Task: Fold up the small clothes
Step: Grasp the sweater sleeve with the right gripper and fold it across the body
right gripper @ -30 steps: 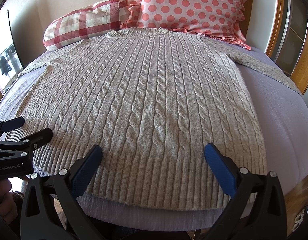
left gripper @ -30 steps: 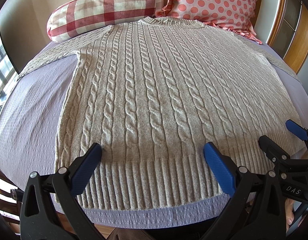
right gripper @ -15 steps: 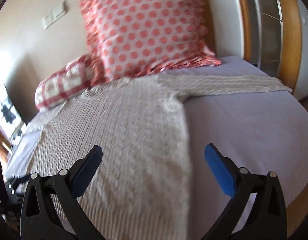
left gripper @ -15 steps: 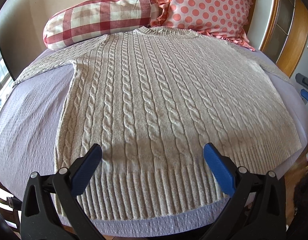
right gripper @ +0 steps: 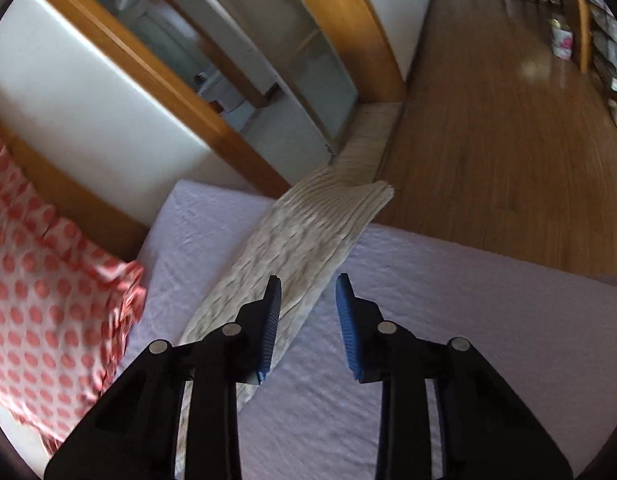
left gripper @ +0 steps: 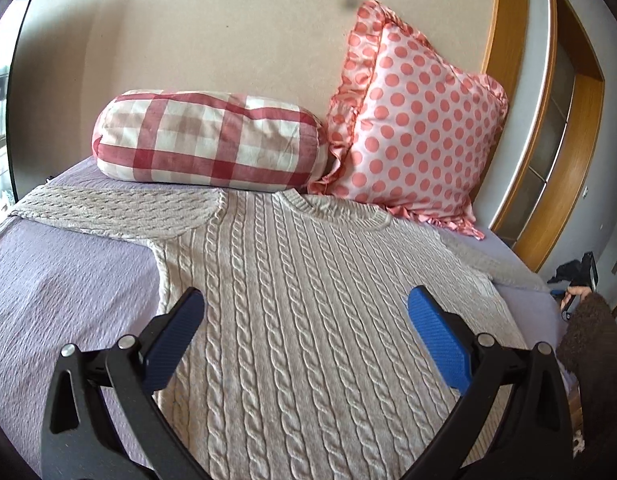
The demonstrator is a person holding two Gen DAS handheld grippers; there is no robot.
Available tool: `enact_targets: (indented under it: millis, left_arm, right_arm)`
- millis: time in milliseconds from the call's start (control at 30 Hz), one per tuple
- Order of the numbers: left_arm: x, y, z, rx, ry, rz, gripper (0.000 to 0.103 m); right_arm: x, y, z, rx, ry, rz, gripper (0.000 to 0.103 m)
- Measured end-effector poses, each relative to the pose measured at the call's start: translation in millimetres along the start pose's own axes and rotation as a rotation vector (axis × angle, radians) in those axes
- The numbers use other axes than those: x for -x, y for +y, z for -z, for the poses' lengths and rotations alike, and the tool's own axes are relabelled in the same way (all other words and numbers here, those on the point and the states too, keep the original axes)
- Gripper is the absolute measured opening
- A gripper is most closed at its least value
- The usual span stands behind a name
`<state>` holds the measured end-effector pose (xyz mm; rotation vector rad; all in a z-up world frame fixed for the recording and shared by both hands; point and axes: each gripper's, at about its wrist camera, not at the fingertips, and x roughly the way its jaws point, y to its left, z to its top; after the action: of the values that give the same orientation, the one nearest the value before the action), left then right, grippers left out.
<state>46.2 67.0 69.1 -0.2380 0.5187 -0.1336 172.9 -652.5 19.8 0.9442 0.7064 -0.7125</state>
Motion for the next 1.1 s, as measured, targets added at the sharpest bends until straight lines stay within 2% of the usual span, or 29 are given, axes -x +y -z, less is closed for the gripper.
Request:
enact_targets:
  millis: [133,167,233,300,367,433,533,600,700,767,833,867,933,967,1033,1100]
  left_arm:
    - [-12.7,19.1,-5.2,0.058,0.031,-0.037,0.101]
    - [-15.8,23.8,-4.8,0.079,0.045,-0.037,0.101]
    - [-20.0,31.8,-2.6,0.107,0.074,-0.036,0.101]
    - [-19.4,39.8,-3.4,0.118,0.089,-0.042,0.101]
    - [-14.2,49.6,-6.9,0.122,0.083,-0.047,0.101]
    - [-8.7,63.2,-12.8,0.12,0.067,-0.067,0.101]
    - [-4.6,89.1,-22.6,0.128,0.057,-0.133,0.101]
    - [-0.8,106.7,-27.9,0.148,0.044,-0.184,0.101]
    - [2.9,132.1,-33.9,0.206,0.037,-0.204,0.101]
    - [4.2,147.2,-36.1,0.249,0.033,-0.2,0.101]
    - [2.5,160.7,-38.0,0.282,0.036,-0.206,0.101]
    - [1.4,167.8,-39.3,0.289,0.037,-0.222,0.101]
    - [-1.7,183.4,-42.3,0.303,0.04,-0.253,0.101]
    - [-4.3,192.4,-44.8,0.317,0.045,-0.264,0.101]
    - [-9.0,214.3,-50.0,0.358,0.051,-0.27,0.101]
    - [-16.7,238.5,-56.3,0.407,0.059,-0.276,0.101]
  right_arm:
    - [-16.7,1.2,-4.6,0.0,-0.03,-0.008,0.027]
    - [-23.2,4.2,-2.8,0.02,-0.025,-0.014,0.015]
    - [-22.6,6.4,-1.2,0.032,-0.036,-0.031,0.011]
    - [-3.4,16.2,2.2,0.063,-0.082,-0.107,0.01]
    - [26.5,46.1,12.1,0.159,-0.132,-0.189,0.01]
    - [60.9,88.8,31.5,0.251,-0.142,-0.319,0.009]
    - [112.3,159.6,79.2,0.381,-0.105,-0.543,0.009]
    - [141.7,206.9,123.4,0.473,-0.044,-0.692,0.009]
    - [165.3,268.2,202.1,0.587,0.091,-0.861,0.009]
    - [164.2,302.6,261.1,0.647,0.204,-0.93,0.009]
    - [157.7,330.6,329.8,0.748,0.315,-0.925,0.009]
    - [148.6,341.1,362.9,0.812,0.374,-0.886,0.01]
    - [130.6,348.9,409.2,0.902,0.487,-0.787,0.012]
    - [125.5,348.1,419.8,0.92,0.527,-0.744,0.015]
    - [125.3,339.2,419.4,0.913,0.535,-0.728,0.027]
    - [139.1,323.3,401.6,0.893,0.442,-0.754,0.063]
